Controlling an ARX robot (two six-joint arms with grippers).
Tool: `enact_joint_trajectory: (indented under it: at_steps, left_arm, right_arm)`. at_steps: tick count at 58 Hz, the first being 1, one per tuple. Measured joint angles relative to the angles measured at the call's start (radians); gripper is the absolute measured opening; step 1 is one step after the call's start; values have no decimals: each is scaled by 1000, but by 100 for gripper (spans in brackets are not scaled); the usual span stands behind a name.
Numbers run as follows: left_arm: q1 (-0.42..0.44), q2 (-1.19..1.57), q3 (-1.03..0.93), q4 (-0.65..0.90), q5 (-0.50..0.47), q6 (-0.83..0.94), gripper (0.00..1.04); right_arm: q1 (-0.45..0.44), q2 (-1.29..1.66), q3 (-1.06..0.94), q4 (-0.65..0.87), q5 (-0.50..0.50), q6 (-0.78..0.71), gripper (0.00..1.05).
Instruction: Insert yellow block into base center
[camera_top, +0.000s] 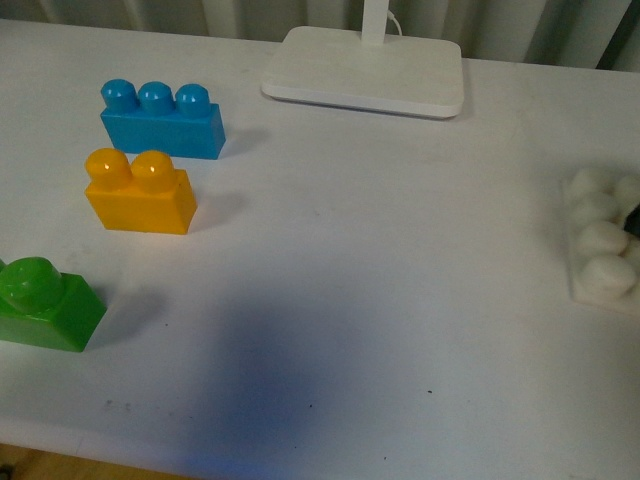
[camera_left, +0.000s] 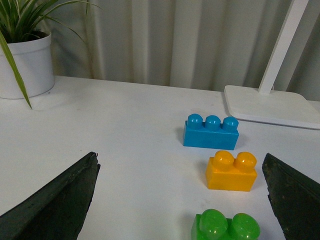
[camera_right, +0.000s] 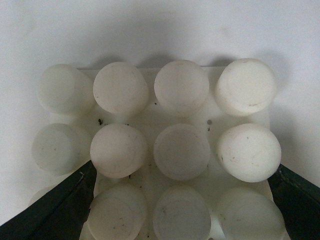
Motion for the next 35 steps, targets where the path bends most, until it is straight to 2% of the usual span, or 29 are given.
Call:
enact_joint_trajectory:
  at_steps: [16,35]
  left_arm:
    - [0,0,0,0,0,0,98]
    - [0,0,0,0,0,0,98]
  right_arm:
    - [226,22,22,-27,142,198,96]
    - [360,153,150,-41,245,356,96]
